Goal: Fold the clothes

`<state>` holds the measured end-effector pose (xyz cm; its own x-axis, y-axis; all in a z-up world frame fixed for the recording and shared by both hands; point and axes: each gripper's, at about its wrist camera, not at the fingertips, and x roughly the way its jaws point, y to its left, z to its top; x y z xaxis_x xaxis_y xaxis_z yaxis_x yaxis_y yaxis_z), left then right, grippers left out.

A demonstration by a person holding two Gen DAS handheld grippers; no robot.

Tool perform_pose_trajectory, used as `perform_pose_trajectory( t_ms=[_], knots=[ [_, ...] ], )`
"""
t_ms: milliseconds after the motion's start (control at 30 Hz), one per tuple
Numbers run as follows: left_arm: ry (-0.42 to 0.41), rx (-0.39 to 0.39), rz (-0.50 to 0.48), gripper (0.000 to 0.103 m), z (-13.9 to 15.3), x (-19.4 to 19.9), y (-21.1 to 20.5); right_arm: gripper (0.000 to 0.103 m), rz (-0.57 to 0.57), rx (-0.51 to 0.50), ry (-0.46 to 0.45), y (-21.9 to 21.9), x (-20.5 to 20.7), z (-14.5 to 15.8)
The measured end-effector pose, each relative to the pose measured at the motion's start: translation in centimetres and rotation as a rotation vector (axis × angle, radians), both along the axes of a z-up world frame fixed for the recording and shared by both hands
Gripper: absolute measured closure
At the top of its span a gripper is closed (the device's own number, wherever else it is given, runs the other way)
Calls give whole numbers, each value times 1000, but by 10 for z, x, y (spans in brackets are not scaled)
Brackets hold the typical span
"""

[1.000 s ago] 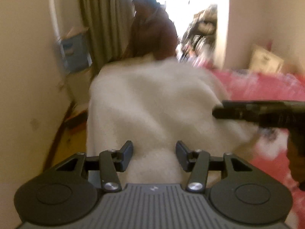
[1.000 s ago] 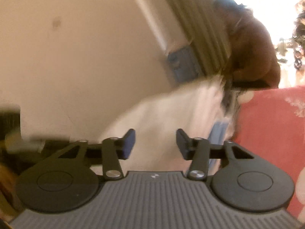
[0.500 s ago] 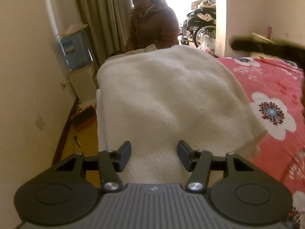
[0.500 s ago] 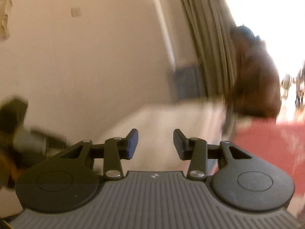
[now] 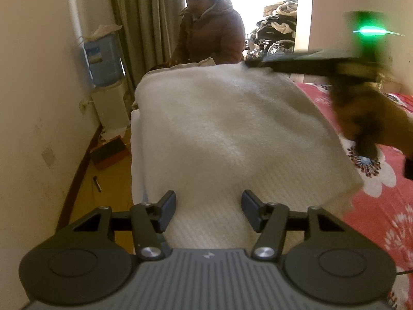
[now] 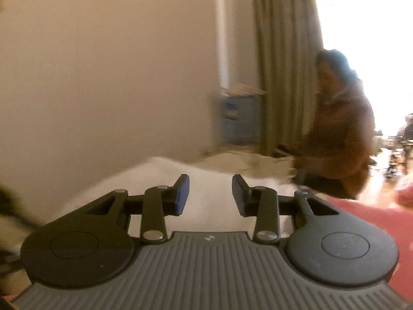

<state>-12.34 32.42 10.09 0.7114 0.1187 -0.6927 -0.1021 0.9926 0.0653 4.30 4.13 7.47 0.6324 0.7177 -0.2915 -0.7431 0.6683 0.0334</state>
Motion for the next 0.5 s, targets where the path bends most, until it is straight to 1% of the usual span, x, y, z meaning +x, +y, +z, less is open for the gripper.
perform_pose_trajectory(
  t_ms=[100,133,167,200,233,333,367,433,500],
  knots=[
    [-15,3,3,44,0,0,-3,68,-81,-45,133,17,51,-32],
    [-15,0,-5,44,1,1,-3,68,-99,-33,164,15,59,-35],
    [-11,-3,-13,44,1,1,-3,69,-109,3,182,5,59,-30],
    [-7,-1,-16,44,1,0,-2,69,-117,44,195,-9,53,-24],
    [-7,1,-17,44,1,-2,-2,67,-130,77,202,-24,46,-17],
    [-54,-11,24,46,9,-17,-4,67,-129,131,233,-72,14,2],
    [-94,-32,39,46,16,-29,-8,67,-118,141,242,-91,-1,8],
    [-173,-71,67,45,30,-52,-16,66,-99,135,255,-119,-38,10],
    [-243,-96,80,40,43,-81,-32,66,-72,101,272,-139,-75,10]
  ],
)
